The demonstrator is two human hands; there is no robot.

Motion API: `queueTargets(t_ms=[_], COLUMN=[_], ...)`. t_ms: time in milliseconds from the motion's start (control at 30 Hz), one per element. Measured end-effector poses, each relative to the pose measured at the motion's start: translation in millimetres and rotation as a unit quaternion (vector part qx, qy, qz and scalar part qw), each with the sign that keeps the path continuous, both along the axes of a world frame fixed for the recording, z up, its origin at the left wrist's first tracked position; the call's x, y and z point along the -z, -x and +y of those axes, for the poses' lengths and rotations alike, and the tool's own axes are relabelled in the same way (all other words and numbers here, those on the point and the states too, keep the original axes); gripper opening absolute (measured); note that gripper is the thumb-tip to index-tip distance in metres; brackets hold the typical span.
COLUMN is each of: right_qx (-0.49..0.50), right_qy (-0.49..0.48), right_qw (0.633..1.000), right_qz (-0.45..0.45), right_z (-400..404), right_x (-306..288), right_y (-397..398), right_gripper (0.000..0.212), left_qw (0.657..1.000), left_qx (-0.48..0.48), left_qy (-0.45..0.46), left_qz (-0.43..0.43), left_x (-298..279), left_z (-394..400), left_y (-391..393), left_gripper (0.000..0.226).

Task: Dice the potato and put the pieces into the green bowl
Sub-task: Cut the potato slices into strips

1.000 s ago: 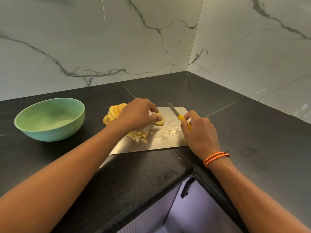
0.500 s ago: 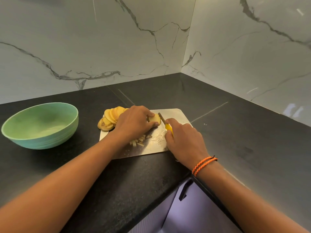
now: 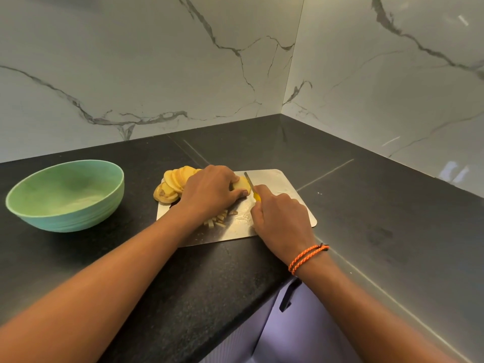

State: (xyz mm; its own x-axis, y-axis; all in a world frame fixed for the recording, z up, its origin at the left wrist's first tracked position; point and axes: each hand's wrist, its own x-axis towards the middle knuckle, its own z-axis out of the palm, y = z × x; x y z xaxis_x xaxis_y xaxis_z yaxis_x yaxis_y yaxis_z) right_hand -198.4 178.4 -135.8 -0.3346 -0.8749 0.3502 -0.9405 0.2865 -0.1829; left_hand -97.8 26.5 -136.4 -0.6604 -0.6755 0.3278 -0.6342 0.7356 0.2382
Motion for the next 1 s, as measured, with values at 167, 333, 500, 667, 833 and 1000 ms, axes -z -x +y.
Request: queueTargets(t_ms=[167, 333, 500, 667, 833, 1000], right_qx=[-0.002, 0.005, -0.001, -0.002, 0.018, 0.034], right_qy=[-0.011, -0.013, -0.001, 0.021, 0.066, 0.082], right_qw=[1.0, 1.0, 1.0, 0.999, 0.997, 0.995], right_qz=[-0.002, -0.018, -0.018, -0.039, -0.044, -0.053], right_z=[-3, -4, 9, 32, 33, 13], right_x=[-1, -1, 0, 6, 5, 1], right_y=[-5, -10, -16, -25, -25, -14], right_gripper=[0.034, 0.026, 0.035, 0.035, 0.043, 0.043], left_qw=[1.0, 1.0, 0.997, 0.991, 0.993, 0.994], left_qx=[0.003, -0.003, -0.018, -0.053, -0.047, -0.06], left_qy=[-0.001, 0.019, 0.068, 0.122, 0.109, 0.091], left_qz=[0.0, -0.002, -0.021, -0.024, -0.017, -0.008], left_x=[-1, 1, 6, 10, 12, 9], left_z=[2, 2, -1, 1, 2, 3], left_y=[0, 0, 0, 2, 2, 1], left_gripper=[0.048, 0.044, 0.047, 0.047, 0.046, 0.05])
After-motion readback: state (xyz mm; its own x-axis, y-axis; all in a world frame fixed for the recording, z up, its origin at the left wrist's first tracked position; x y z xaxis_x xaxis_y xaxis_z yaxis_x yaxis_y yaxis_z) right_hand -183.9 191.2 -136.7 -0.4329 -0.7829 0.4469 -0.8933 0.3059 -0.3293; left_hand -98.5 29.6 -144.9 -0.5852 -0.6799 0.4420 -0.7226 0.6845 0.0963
